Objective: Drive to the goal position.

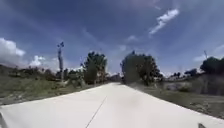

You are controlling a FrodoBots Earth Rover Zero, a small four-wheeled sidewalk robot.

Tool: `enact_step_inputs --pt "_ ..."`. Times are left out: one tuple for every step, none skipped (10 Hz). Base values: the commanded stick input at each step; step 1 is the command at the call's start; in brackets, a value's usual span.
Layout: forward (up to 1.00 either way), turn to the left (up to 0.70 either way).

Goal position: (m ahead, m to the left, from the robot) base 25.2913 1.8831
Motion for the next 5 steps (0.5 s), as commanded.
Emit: enact_step_inputs --pt "0.85 0.00" --pt "0.85 0.00" --pt "0.85 0.00" --pt "0.85 0.00" --pt "0.85 0.00"
